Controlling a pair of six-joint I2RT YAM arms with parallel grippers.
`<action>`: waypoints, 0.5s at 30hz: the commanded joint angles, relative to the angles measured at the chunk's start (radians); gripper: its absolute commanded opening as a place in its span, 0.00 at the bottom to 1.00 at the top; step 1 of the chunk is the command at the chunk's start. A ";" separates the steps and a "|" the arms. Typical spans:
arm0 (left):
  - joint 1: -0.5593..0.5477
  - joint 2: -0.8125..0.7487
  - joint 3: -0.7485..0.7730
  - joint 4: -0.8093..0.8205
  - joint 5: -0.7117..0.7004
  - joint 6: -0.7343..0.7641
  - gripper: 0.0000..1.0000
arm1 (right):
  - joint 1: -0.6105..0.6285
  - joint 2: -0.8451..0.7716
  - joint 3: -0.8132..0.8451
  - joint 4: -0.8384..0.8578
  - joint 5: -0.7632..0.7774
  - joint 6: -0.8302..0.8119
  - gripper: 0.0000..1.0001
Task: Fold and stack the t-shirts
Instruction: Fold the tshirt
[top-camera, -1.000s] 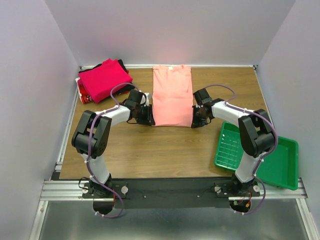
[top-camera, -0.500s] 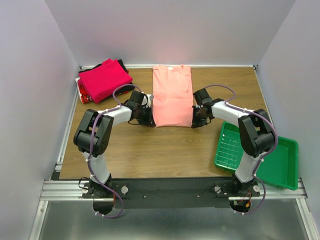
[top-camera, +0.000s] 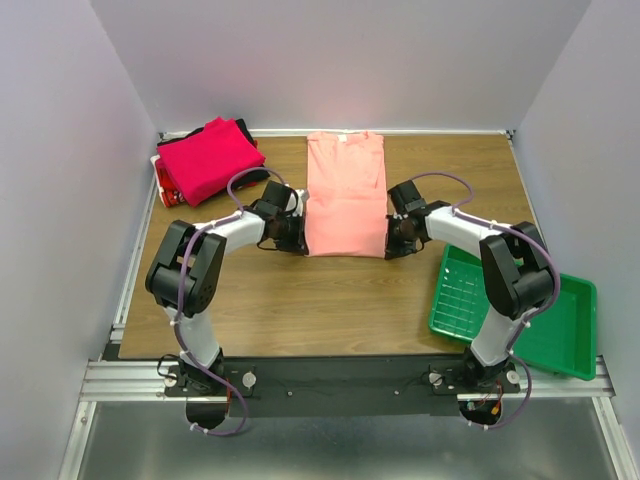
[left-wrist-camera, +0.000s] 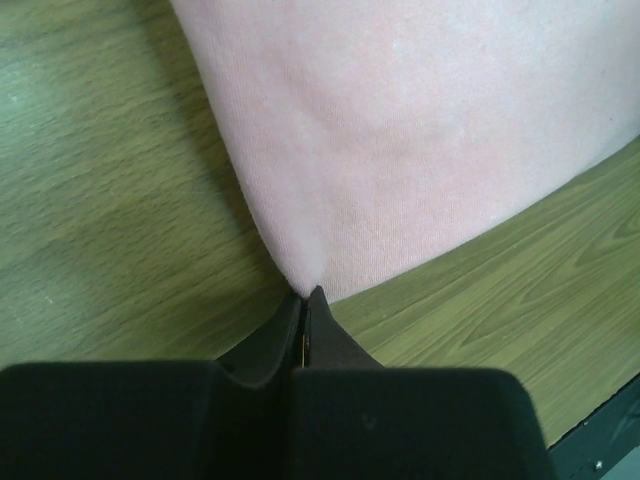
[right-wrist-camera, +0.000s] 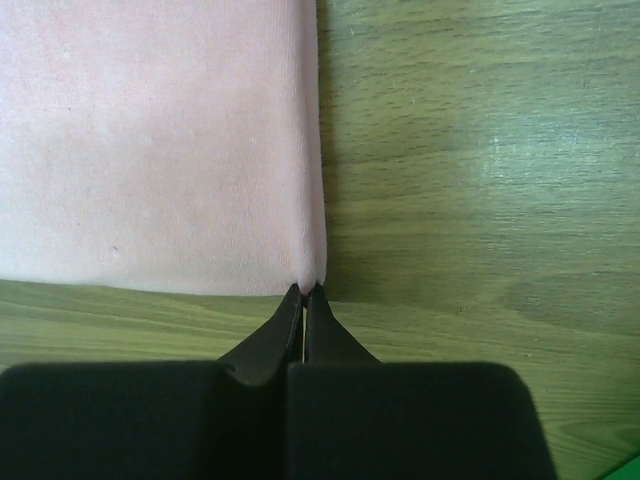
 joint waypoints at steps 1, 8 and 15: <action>0.002 -0.015 -0.022 -0.103 -0.109 0.037 0.00 | -0.004 -0.030 -0.020 -0.049 0.061 0.003 0.01; 0.000 -0.065 -0.037 -0.113 -0.112 0.029 0.00 | -0.004 -0.050 -0.010 -0.076 0.064 -0.007 0.00; 0.000 -0.154 -0.043 -0.160 -0.091 0.034 0.00 | -0.004 -0.151 0.001 -0.155 0.056 -0.042 0.00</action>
